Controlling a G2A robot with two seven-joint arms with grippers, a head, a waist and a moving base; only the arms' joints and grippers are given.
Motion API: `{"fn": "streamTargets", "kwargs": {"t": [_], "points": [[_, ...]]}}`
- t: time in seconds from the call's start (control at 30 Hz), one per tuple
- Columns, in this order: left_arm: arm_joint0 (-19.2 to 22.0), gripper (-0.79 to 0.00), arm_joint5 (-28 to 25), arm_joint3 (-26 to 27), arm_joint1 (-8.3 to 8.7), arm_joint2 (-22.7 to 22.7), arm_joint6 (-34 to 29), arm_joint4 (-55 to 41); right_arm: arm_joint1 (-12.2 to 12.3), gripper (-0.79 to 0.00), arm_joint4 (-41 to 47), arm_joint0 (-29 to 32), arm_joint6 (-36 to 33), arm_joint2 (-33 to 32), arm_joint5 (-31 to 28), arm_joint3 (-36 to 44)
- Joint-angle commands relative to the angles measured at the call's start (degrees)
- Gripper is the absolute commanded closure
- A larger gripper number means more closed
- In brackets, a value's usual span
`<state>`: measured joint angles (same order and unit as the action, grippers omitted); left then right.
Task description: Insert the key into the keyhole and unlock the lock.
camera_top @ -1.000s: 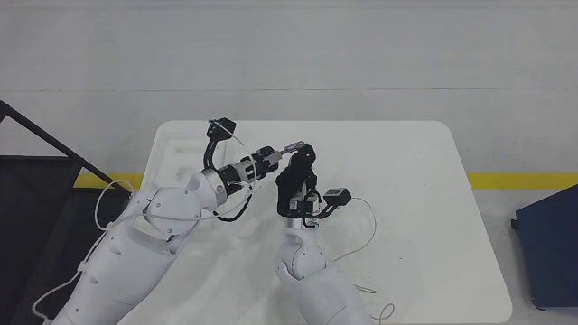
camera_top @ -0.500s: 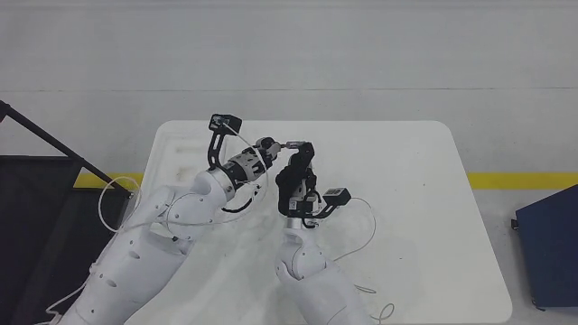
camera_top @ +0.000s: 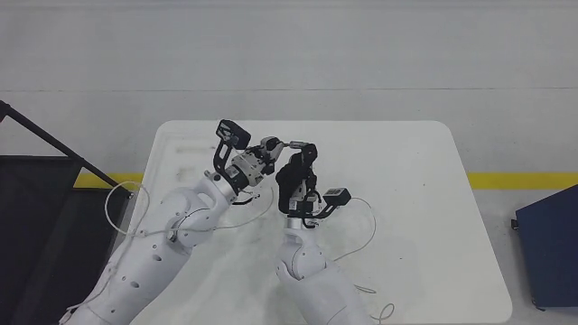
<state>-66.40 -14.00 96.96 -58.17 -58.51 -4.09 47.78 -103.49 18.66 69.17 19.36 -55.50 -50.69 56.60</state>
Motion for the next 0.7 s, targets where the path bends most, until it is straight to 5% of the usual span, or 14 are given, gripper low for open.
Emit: {"fn": "streamTargets", "kwargs": {"t": [0.0, 0.23, 0.67], "points": [[0.0, 0.000, -3.3, -1.9, -0.15, 0.2, 5.9, 3.0, 0.0, 0.000, 0.0, 0.0, 0.0, 0.0, 0.0, 0.0], [1.7, 0.000, -7.9, -8.5, -0.75, 1.5, 16.4, 14.3, 0.0, 0.000, 0.0, 0.0, 0.0, 0.0, 0.0, 0.0], [4.7, 0.000, -7.0, -15.3, -1.28, 3.9, 30.7, 38.7, 0.0, 0.000, 0.0, 0.0, 0.0, 0.0, 0.0, 0.0]]}}
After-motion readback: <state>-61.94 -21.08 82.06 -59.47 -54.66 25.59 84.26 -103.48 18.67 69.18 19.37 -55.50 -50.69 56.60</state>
